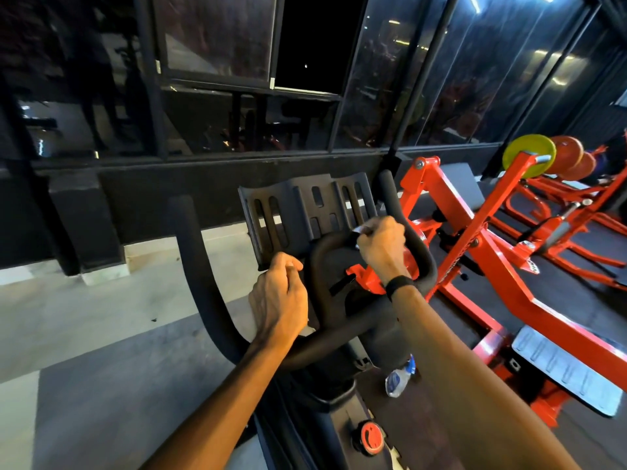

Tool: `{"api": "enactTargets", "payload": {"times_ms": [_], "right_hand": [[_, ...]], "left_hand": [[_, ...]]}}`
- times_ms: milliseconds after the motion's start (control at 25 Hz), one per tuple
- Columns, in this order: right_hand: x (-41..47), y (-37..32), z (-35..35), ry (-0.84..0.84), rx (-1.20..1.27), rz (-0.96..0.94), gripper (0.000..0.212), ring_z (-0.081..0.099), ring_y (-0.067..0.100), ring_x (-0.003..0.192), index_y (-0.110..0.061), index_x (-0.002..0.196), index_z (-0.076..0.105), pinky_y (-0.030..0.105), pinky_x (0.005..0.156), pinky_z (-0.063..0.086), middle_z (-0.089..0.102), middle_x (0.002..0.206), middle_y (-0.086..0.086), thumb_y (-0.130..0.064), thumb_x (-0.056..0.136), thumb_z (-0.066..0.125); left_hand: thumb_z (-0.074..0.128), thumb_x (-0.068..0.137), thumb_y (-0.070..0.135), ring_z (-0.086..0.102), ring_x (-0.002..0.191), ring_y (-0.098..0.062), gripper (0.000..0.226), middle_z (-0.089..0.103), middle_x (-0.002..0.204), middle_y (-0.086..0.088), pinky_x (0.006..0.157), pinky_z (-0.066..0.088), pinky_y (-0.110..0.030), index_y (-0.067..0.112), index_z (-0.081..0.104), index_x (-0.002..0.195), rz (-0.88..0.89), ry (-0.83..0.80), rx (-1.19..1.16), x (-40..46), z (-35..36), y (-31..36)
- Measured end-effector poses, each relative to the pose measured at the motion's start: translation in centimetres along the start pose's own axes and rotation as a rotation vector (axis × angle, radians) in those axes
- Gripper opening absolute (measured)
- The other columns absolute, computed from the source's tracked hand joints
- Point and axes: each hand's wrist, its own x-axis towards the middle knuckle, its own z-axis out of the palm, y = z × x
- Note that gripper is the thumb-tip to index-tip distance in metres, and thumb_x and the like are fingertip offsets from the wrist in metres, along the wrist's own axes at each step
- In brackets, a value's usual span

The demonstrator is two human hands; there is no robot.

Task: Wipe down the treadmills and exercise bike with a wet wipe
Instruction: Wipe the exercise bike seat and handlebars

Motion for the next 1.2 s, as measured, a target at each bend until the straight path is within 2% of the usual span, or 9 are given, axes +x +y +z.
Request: {"api": "enactTargets", "payload": {"times_ms": [160, 280, 480, 600, 760, 880, 1040, 1120, 1200], "right_hand": [[-2.7, -1.6, 2.1, -0.038, 0.073, -0.386, 0.016, 0.058, 0.020, 0.081, -0.002, 0.081, 0.067, 0.003, 0.074, 0.037, 0.062, 0.088, 0.009, 0.009, 0.080, 0.055], [-5.4, -1.8, 1.7, -0.143, 0.159, -0.564, 0.016, 0.058, 0.013, 0.084, -0.002, 0.091, 0.071, 0.004, 0.079, 0.038, 0.061, 0.093, 0.007, 0.011, 0.087, 0.062], [-10.5, 0.2, -0.9, -0.365, 0.130, -0.792, 0.015, 0.057, 0.013, 0.090, -0.001, 0.093, 0.070, 0.019, 0.081, 0.044, 0.058, 0.098, 0.008, 0.009, 0.090, 0.060], [-12.3, 2.4, -3.3, -0.423, 0.141, -0.773, 0.015, 0.060, 0.012, 0.097, -0.004, 0.102, 0.074, 0.023, 0.088, 0.048, 0.061, 0.104, 0.007, 0.000, 0.098, 0.060], [-11.4, 5.5, -6.4, -0.348, 0.106, -0.657, 0.016, 0.062, 0.011, 0.091, -0.009, 0.105, 0.074, 0.026, 0.082, 0.051, 0.062, 0.100, 0.003, -0.004, 0.098, 0.061], [-9.1, 8.7, -7.6, -0.240, 0.080, -0.529, 0.019, 0.064, 0.006, 0.089, -0.019, 0.097, 0.073, 0.020, 0.081, 0.050, 0.066, 0.096, -0.002, -0.002, 0.095, 0.065], [-6.9, 13.0, -7.2, -0.079, 0.097, -0.339, 0.029, 0.063, -0.001, 0.091, -0.029, 0.094, 0.068, 0.022, 0.080, 0.051, 0.069, 0.096, -0.004, 0.000, 0.093, 0.066], [-6.0, 15.0, -6.5, -0.026, 0.083, -0.292, 0.030, 0.061, -0.001, 0.092, -0.030, 0.093, 0.066, 0.019, 0.081, 0.049, 0.067, 0.096, -0.004, 0.001, 0.093, 0.065], [-4.5, 16.8, -5.9, 0.006, 0.112, -0.251, 0.026, 0.065, 0.011, 0.092, -0.032, 0.093, 0.067, 0.029, 0.082, 0.052, 0.068, 0.097, -0.001, -0.006, 0.094, 0.064]], "left_hand": [[0.043, 0.103, 0.012, 0.054, 0.066, -0.008, 0.021, 0.057, 0.069, 0.008, 0.061, 0.032, -0.022, 0.017, 0.063, 0.102, -0.012, 0.007, -0.006, -0.2, -0.1, 0.1], [0.041, 0.104, 0.016, 0.062, 0.082, -0.027, 0.022, 0.067, 0.084, -0.005, 0.072, 0.041, -0.038, 0.018, 0.063, 0.103, -0.017, 0.016, -0.012, -0.1, 0.1, 0.0], [0.038, 0.104, 0.025, 0.064, 0.079, -0.029, 0.029, 0.070, 0.082, -0.006, 0.068, 0.040, -0.038, 0.017, 0.064, 0.094, 0.088, 0.063, -0.082, -0.6, -0.2, -0.1], [0.036, 0.098, 0.033, 0.062, 0.072, -0.029, 0.033, 0.067, 0.071, -0.005, 0.065, 0.040, -0.039, 0.016, 0.063, 0.087, 0.214, 0.017, -0.023, -0.9, -0.3, -0.2], [0.050, 0.095, 0.028, 0.058, 0.060, -0.027, 0.022, 0.053, 0.059, 0.006, 0.063, 0.039, -0.035, 0.018, 0.059, 0.078, 0.433, -0.048, 0.062, -0.9, 0.1, -0.4], [0.054, 0.091, 0.027, 0.061, 0.072, -0.023, 0.013, 0.064, 0.074, 0.004, 0.073, 0.043, -0.040, 0.020, 0.062, 0.083, 0.571, -0.086, 0.109, -0.6, 0.7, -0.5], [0.058, 0.083, 0.026, 0.058, 0.085, -0.021, 0.010, 0.062, 0.085, 0.005, 0.079, 0.040, -0.041, 0.022, 0.063, 0.090, 0.710, -0.089, 0.200, 1.3, 2.3, 1.1], [0.065, 0.079, 0.027, 0.058, 0.095, -0.023, 0.021, 0.063, 0.095, 0.003, 0.084, 0.040, -0.042, 0.021, 0.064, 0.099, 0.776, -0.129, 0.317, 3.2, 3.9, 2.2], [0.074, 0.075, 0.028, 0.056, 0.108, -0.026, 0.038, 0.061, 0.108, -0.001, 0.091, 0.039, -0.044, 0.021, 0.064, 0.111, 0.832, -0.222, 0.435, 5.3, 5.7, 3.4]]}}
